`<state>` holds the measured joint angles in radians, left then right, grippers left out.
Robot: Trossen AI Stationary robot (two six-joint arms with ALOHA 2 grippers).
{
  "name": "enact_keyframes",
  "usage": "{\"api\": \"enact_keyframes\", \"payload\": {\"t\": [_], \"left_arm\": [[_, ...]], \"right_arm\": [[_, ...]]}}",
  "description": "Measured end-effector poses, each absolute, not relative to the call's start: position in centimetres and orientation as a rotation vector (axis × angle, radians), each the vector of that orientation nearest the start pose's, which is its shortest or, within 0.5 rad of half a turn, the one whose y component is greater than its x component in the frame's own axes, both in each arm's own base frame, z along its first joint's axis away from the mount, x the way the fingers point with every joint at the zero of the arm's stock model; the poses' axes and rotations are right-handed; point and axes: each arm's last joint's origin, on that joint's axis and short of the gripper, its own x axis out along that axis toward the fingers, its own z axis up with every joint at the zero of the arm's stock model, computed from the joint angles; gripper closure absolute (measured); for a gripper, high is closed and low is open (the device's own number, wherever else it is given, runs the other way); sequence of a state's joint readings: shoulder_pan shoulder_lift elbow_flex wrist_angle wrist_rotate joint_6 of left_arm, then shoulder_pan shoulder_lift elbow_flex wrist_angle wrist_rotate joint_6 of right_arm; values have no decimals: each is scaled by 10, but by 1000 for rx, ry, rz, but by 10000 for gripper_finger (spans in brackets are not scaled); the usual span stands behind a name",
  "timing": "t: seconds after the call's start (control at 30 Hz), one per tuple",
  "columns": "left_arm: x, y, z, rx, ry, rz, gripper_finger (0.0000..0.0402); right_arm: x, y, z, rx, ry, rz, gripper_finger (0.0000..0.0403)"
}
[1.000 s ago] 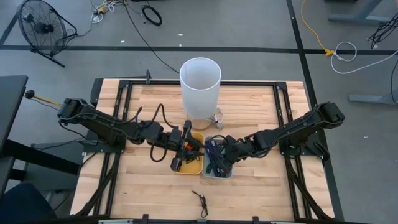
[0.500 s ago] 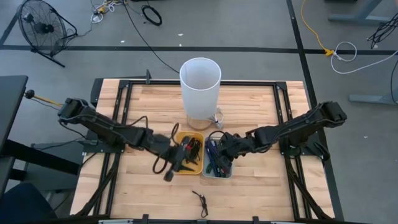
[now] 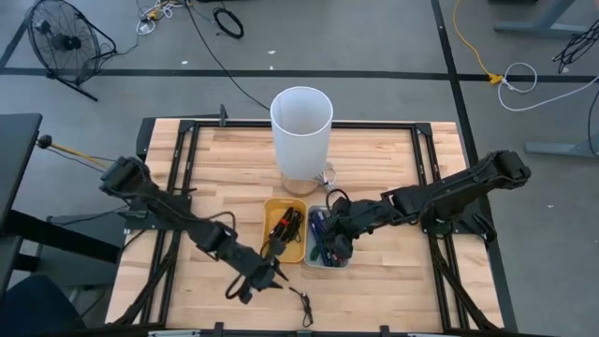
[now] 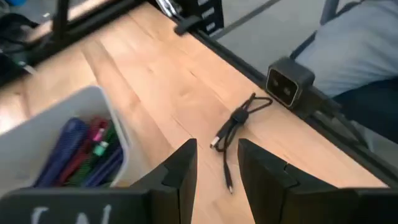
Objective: Pick & Place USB Port
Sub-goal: Put the black charger cable into the yellow bin
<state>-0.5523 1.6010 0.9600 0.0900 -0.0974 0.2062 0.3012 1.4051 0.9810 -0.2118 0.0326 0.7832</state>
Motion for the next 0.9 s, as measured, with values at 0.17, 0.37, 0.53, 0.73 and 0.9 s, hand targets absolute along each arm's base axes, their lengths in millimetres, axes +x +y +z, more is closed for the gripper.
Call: {"api": "enact_keyframes", "payload": {"t": [0.17,0.37,0.53,0.73,0.9], "left_arm": [[301,-186,191,405,552,-497,280],[322,-204,180,443,566,-519,280],[339,-222,174,525,644,-530,280],[354,-238,158,607,739,-526,280],[366,-247,153,660,726,-526,280]], "right_arm": [[290,92,264,633,659,33,298],[290,93,264,620,654,38,298],[289,93,264,615,659,38,298],[289,95,264,610,660,45,298],[289,95,264,606,657,38,298]]}}
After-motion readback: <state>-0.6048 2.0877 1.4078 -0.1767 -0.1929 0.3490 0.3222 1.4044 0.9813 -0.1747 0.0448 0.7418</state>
